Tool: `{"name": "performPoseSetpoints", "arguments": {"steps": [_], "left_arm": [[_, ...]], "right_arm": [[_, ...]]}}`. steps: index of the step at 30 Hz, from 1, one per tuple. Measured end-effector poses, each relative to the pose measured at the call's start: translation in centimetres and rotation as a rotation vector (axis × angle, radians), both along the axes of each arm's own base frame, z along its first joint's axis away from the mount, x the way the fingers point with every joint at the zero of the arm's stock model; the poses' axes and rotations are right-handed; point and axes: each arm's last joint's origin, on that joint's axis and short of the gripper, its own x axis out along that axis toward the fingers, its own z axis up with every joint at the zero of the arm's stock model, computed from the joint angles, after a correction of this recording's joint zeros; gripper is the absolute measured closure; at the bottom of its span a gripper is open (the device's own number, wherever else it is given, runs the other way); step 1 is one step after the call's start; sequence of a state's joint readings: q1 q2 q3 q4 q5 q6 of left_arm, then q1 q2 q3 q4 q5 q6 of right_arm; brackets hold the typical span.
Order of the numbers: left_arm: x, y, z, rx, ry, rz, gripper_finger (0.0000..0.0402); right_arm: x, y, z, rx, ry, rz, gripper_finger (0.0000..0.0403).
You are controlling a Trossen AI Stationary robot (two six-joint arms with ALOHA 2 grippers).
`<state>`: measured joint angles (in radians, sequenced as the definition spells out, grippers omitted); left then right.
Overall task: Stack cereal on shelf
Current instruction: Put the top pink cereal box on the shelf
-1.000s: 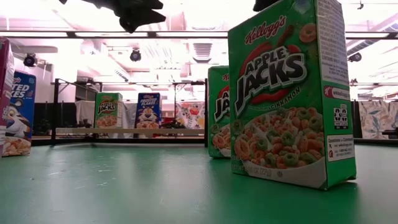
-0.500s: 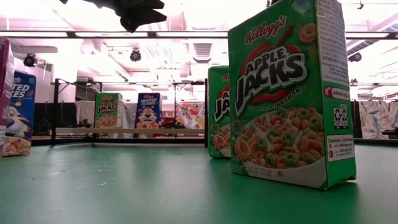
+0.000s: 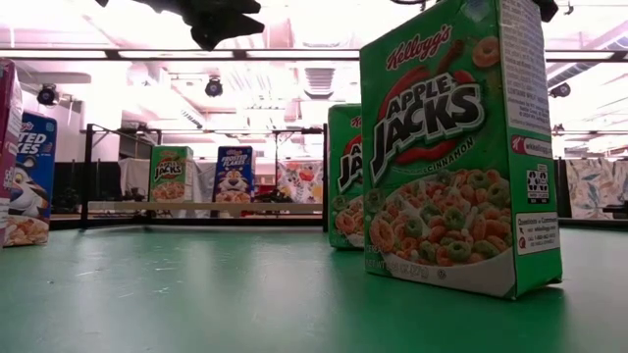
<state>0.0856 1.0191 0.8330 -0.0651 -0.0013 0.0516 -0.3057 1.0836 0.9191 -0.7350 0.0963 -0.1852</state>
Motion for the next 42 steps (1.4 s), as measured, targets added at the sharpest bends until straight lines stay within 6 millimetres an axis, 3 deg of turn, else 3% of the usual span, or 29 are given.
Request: {"name": "performPoseSetpoints", "arguments": {"steps": [17, 29, 38, 42], "left_arm": [[0.3, 0.0, 0.0, 0.018, -0.006, -0.004, 0.0189], [0.3, 0.0, 0.0, 0.018, -0.008, -0.005, 0.0189], [0.3, 0.0, 0.0, 0.018, -0.008, -0.005, 0.0189], [0.3, 0.0, 0.0, 0.033, -0.007, -0.009, 0.0189]], "right_arm": [[0.7, -1.5, -3.1, 0.039, 0.002, 0.027, 0.0135], [0.8, -1.5, -3.1, 0.058, -0.015, 0.034, 0.0200], [0.8, -1.5, -3.1, 0.065, -0.020, 0.024, 0.0215], [1.1, -1.6, -2.0, 0.056, -0.043, 0.023, 0.0215]]}}
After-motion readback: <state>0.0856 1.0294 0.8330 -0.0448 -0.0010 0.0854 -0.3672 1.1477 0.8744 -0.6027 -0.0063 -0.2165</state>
